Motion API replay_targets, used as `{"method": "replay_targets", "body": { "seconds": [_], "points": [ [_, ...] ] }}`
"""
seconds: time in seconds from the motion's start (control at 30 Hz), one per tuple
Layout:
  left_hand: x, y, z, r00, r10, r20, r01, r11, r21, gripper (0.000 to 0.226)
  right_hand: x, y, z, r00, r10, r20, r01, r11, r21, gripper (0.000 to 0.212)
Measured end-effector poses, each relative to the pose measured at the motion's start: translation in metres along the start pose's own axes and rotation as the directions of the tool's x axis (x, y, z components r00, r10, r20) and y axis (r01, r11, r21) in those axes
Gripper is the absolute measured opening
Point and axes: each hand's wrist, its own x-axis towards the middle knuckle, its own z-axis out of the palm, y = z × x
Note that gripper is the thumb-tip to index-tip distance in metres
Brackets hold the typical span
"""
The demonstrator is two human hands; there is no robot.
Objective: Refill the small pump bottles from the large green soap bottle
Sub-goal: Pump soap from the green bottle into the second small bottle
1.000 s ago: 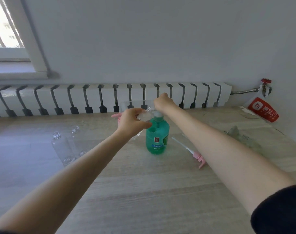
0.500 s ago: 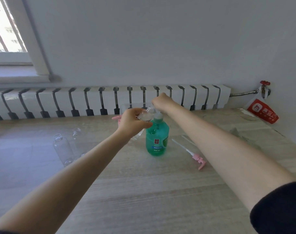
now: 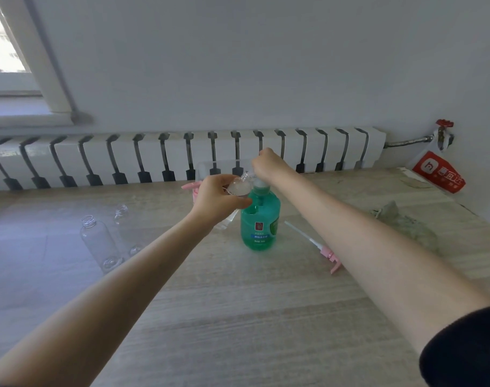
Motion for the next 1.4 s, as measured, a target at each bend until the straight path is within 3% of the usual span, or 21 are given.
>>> {"method": "replay_targets", "body": {
  "seconds": [0.1, 0.2, 0.27, 0.33, 0.4, 0.47, 0.6, 0.7, 0.83, 0.93, 1.13, 1.4],
  "points": [
    [-0.001, 0.001, -0.001, 1.000, -0.009, 0.008, 0.009, 1.000, -0.006, 0.032, -0.001, 0.001, -0.003, 0.999, 0.027, 0.024, -0.027, 1.000, -0.014, 0.019],
    [-0.002, 0.003, -0.001, 1.000, -0.024, 0.018, 0.025, 1.000, -0.014, 0.031, -0.008, -0.001, -0.008, 0.997, 0.057, 0.047, -0.060, 0.996, 0.066, 0.030],
    [-0.003, 0.004, -0.001, 0.999, -0.033, 0.025, 0.033, 0.999, -0.007, 0.035, -0.015, -0.002, -0.010, 0.998, 0.043, 0.054, -0.052, 0.982, 0.182, 0.020],
    [-0.005, 0.005, 0.000, 0.998, -0.043, 0.043, 0.043, 0.999, 0.007, 0.040, -0.019, -0.003, -0.012, 0.997, 0.056, 0.054, -0.074, 0.898, 0.434, 0.012],
    [-0.009, 0.007, 0.002, 0.997, -0.048, 0.056, 0.049, 0.999, -0.001, 0.043, -0.022, -0.002, -0.016, 0.998, 0.027, 0.054, -0.057, 0.726, 0.685, 0.021],
    [-0.011, 0.008, 0.002, 0.998, -0.046, 0.047, 0.046, 0.999, -0.008, 0.043, -0.025, 0.001, -0.017, 1.000, -0.012, -0.002, 0.009, 0.614, 0.789, 0.028],
    [-0.010, 0.009, -0.001, 0.999, -0.049, 0.008, 0.049, 0.998, -0.032, 0.034, -0.034, 0.017, -0.005, 0.986, -0.080, -0.148, 0.156, 0.763, 0.627, 0.022],
    [-0.010, 0.011, -0.003, 0.999, -0.035, -0.026, 0.034, 0.998, -0.057, 0.027, -0.037, 0.029, 0.005, 0.975, -0.132, -0.179, 0.211, 0.804, 0.556, 0.035],
    [-0.011, 0.015, -0.004, 0.999, -0.005, -0.036, 0.003, 0.998, -0.060, 0.027, -0.044, 0.036, 0.014, 0.975, -0.170, -0.143, 0.222, 0.763, 0.607, 0.053],
    [-0.009, 0.015, -0.003, 0.999, -0.011, -0.035, 0.009, 0.999, -0.049, 0.025, -0.045, 0.039, 0.020, 0.973, -0.158, -0.169, 0.229, 0.756, 0.613, 0.054],
    [-0.004, 0.010, 0.000, 0.999, -0.008, -0.044, 0.008, 1.000, -0.019, 0.030, -0.046, 0.037, 0.019, 0.973, -0.148, -0.179, 0.231, 0.687, 0.688, 0.040],
    [-0.004, 0.004, 0.000, 0.998, -0.014, -0.054, 0.013, 1.000, -0.017, 0.028, -0.044, 0.036, 0.020, 0.969, -0.108, -0.224, 0.235, 0.695, 0.679, 0.019]
  ]
}}
